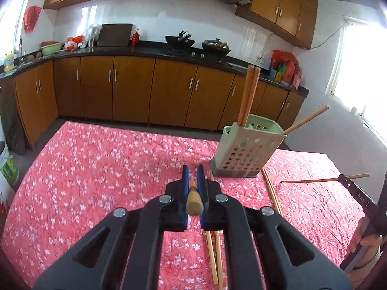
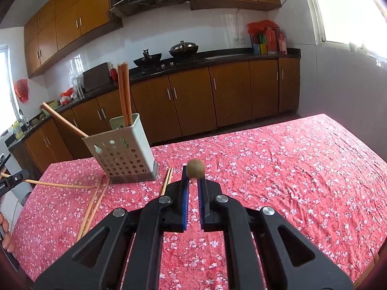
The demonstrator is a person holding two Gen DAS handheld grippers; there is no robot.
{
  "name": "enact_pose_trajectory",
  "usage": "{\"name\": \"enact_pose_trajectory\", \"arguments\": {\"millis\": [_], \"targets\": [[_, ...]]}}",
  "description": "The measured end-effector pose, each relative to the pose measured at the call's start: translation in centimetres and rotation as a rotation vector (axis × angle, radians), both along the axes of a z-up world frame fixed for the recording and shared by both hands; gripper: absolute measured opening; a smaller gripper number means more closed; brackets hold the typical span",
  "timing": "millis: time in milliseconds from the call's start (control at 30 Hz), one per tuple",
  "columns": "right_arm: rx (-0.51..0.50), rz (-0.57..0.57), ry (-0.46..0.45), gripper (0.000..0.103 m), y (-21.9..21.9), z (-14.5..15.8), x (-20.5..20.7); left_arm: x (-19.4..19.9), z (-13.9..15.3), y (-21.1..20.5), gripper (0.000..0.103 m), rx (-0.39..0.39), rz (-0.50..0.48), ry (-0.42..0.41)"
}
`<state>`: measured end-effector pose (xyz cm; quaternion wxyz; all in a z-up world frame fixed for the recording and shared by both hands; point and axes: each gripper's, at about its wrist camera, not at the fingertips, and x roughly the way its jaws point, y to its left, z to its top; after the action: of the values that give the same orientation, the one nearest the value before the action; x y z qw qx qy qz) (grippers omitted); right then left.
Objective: Organize utensils
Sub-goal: 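Lift the chopstick upright with the right gripper toward the holder while the left gripper lifts its own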
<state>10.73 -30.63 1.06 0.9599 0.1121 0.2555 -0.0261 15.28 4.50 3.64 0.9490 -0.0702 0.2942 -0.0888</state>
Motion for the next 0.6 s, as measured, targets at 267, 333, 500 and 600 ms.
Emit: {"name": "enact_pose_trajectory", "arguments": {"millis": [267, 333, 500, 600], "targets": [[0.023, 0.029, -0.074, 0.007, 0.5, 3.3, 0.2, -0.3, 2.5, 0.0, 0.007, 0.000, -0.032, -0.044], [0.040, 0.060, -0.119, 0.007, 0.9, 5.1, 0.1, -0.7, 3.9, -0.2, 0.007, -0.020, -0.061, -0.061], [0.086, 0.148, -0.243, 0.007, 2.3, 9.8, -0.1, -1.8, 8.9, -1.9, 0.007, -0.035, -0.140, -0.150], [0.084, 0.179, -0.304, 0.007, 3.2, 11.9, 0.1, -1.8, 11.1, -2.9, 0.007, -0.048, -0.170, -0.193]]}}
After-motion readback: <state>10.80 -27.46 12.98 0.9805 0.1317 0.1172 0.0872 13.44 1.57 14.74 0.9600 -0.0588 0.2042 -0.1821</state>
